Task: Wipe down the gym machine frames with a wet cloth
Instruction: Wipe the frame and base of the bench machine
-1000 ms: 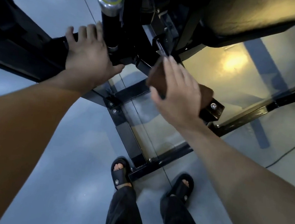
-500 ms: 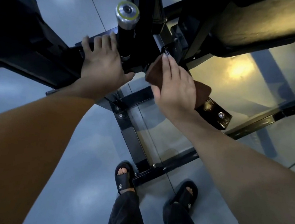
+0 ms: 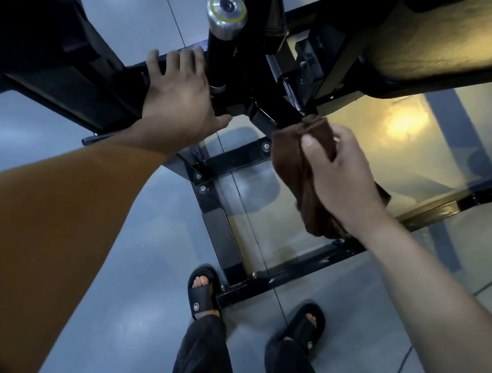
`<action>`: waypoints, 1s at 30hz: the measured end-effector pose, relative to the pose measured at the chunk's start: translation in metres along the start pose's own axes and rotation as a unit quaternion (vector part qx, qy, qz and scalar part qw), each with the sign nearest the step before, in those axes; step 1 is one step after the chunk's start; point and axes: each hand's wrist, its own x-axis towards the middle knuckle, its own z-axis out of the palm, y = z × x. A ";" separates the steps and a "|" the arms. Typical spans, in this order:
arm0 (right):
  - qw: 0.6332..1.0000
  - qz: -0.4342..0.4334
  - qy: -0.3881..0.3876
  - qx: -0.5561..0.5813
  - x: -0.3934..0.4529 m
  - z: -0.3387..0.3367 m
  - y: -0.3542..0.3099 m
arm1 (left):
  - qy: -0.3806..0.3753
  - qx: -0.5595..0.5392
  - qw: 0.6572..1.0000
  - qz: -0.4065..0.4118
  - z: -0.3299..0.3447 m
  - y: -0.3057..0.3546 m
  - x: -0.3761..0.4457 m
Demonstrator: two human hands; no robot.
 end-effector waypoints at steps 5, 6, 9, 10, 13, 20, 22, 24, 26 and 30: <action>0.990 -0.046 -0.001 -0.135 0.053 -0.004 -0.005 | 0.005 -0.005 1.000 0.004 0.001 -0.001 -0.001; 0.975 -0.071 -0.004 -0.209 0.061 -0.001 0.000 | 0.007 -0.005 1.000 0.005 0.001 -0.001 -0.001; 0.941 -0.122 0.122 -0.291 0.066 0.010 0.012 | 0.011 -0.003 1.000 0.007 0.001 -0.001 0.000; 0.932 -0.143 0.168 -0.288 0.061 0.013 0.012 | 0.013 -0.003 1.000 0.006 0.001 -0.001 0.000; 0.924 -0.187 0.153 -0.296 0.047 0.028 0.024 | 0.013 -0.001 1.000 0.003 0.002 -0.001 0.000; 0.888 -0.119 0.221 -0.385 0.065 0.082 0.017 | 0.009 -0.013 1.000 0.002 0.005 0.000 0.001; 0.890 -0.140 0.224 -0.372 0.083 0.106 -0.004 | 0.012 -0.010 1.000 0.001 0.005 0.000 0.001; 0.888 -0.164 0.195 -0.383 0.096 0.121 -0.016 | 0.014 -0.010 1.000 -0.003 0.006 0.000 0.000; 0.882 -0.190 0.157 -0.402 0.096 0.113 -0.012 | 0.012 -0.008 1.000 -0.006 0.007 0.000 0.002; 0.876 -0.170 0.116 -0.437 0.039 0.045 0.044 | 0.007 -0.015 1.000 0.003 0.002 0.000 0.000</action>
